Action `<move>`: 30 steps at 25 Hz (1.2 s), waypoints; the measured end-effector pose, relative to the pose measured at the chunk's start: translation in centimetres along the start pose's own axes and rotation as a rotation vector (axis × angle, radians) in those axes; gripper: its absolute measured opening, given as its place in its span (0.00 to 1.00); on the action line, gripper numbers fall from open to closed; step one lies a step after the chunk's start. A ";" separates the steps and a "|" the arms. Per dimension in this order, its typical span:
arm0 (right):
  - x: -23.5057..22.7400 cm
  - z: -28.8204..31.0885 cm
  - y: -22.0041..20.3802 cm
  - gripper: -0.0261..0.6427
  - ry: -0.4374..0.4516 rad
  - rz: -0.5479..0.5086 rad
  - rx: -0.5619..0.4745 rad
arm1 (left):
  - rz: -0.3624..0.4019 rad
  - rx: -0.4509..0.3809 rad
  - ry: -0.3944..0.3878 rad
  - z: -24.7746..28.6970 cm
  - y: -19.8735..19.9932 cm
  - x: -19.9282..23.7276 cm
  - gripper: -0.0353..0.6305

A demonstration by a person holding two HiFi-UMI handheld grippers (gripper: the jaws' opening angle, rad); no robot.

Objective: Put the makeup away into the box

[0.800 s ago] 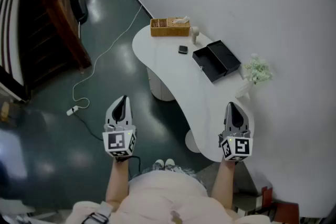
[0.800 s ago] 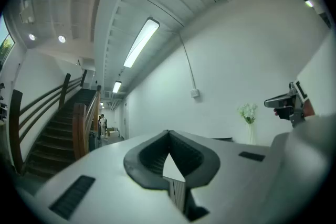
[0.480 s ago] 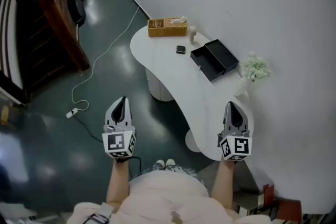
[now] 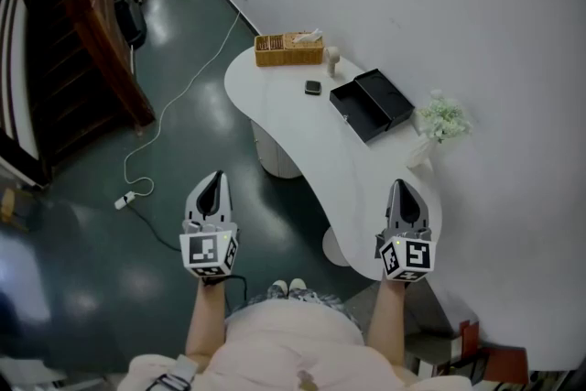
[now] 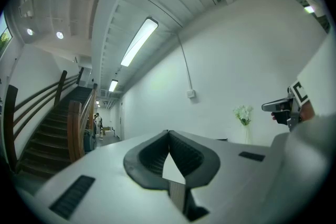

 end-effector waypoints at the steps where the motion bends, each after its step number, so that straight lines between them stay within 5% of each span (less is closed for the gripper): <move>1: 0.0 0.1 -0.2 0.06 0.001 0.017 0.004 | -0.003 0.003 -0.001 0.0 0.0 0.0 0.09; 14: 0.4 0.9 -1.0 0.06 0.058 0.043 0.033 | -0.101 0.049 -0.106 0.5 -0.5 0.1 0.10; 17: 0.5 0.9 -1.2 0.06 0.064 0.054 0.030 | -0.096 0.046 -0.139 0.7 -0.3 0.0 0.42; 19: 0.5 0.9 -1.3 0.06 0.068 0.063 0.025 | -0.112 0.037 -0.152 0.7 -0.3 0.1 0.54; 24: 0.6 1.3 -1.3 0.06 0.085 0.073 0.017 | -0.145 0.008 -0.141 0.3 -0.6 0.2 0.65; 30: 0.4 1.7 -1.6 0.06 0.101 0.085 0.014 | -0.130 0.021 -0.123 0.0 -0.7 0.0 0.67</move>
Point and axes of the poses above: the fingertips, and each gripper's own axes: z forward along the fingers, x to its left, y out of its top, the point moved 9 cm from there along -z, backward along the fingers, and after that the axes turned 6 degrees about -z, right-handed, at the moved point
